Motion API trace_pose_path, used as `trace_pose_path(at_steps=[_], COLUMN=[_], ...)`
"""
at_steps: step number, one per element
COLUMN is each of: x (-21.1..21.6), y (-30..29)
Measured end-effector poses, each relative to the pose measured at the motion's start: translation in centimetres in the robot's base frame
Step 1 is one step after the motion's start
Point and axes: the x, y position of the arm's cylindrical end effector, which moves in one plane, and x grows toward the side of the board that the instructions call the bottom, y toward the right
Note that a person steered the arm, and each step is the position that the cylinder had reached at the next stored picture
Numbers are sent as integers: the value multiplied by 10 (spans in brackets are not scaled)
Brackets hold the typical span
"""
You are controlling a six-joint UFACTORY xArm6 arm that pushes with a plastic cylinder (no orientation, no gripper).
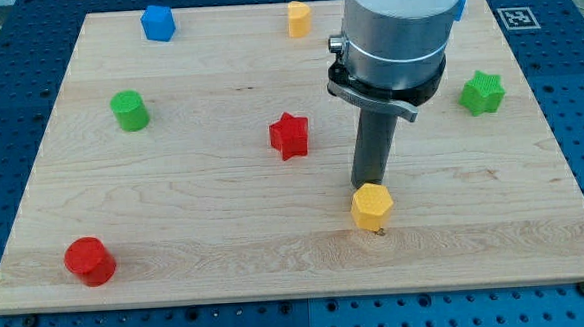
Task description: Push the yellow heart to the bottom center of the board
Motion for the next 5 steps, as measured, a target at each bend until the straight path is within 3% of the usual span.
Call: trace_pose_path(at_steps=[5], x=[16], y=[13])
